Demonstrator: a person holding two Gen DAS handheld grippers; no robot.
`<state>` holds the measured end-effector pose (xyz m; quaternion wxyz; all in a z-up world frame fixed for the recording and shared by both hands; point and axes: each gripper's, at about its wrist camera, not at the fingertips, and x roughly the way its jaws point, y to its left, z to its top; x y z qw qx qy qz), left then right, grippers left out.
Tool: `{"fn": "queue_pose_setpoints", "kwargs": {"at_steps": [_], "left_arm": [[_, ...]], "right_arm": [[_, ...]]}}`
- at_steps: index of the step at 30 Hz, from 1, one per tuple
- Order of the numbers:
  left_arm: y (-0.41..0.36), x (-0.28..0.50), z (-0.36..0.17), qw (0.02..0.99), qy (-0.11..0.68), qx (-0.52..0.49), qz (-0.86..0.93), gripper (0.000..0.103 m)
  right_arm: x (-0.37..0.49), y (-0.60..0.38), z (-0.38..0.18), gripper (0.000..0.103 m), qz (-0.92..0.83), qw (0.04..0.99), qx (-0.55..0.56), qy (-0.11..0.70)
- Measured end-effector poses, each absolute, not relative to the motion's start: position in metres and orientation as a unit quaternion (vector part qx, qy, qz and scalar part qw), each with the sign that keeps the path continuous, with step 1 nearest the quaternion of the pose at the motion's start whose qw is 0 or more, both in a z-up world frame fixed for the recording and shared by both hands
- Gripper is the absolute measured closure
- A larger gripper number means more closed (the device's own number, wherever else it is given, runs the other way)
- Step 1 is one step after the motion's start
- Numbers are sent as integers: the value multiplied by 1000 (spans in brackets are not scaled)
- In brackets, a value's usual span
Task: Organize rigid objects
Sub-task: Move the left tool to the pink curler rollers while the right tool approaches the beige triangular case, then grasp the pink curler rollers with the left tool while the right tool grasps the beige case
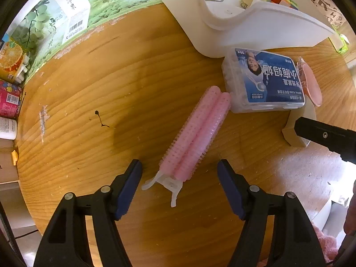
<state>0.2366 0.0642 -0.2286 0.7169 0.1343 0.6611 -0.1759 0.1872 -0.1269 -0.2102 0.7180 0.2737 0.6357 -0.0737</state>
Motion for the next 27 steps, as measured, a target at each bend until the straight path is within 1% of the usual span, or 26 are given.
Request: {"fn": "queue_pose_setpoints", "kwargs": {"at_steps": [3, 6, 11, 15, 18, 27], "left_arm": [[60, 243, -233, 718, 658, 140, -178, 32], [58, 242, -231, 720, 654, 144, -184, 37], [54, 244, -225, 725, 647, 143, -188, 53], [59, 243, -218, 728, 644, 139, -188, 70], [61, 242, -217, 729, 644, 137, -189, 73], [74, 216, -215, 735, 635, 135, -196, 74]], "right_arm": [[189, -127, -210, 31, -77, 720, 268, 636], [195, -124, -211, 32, -77, 721, 258, 638], [199, -121, -206, 37, -74, 723, 246, 642], [200, -119, -205, 37, -71, 722, 249, 642], [196, -122, -203, 38, -68, 720, 255, 642], [181, -127, -198, 38, -60, 712, 282, 640]]}}
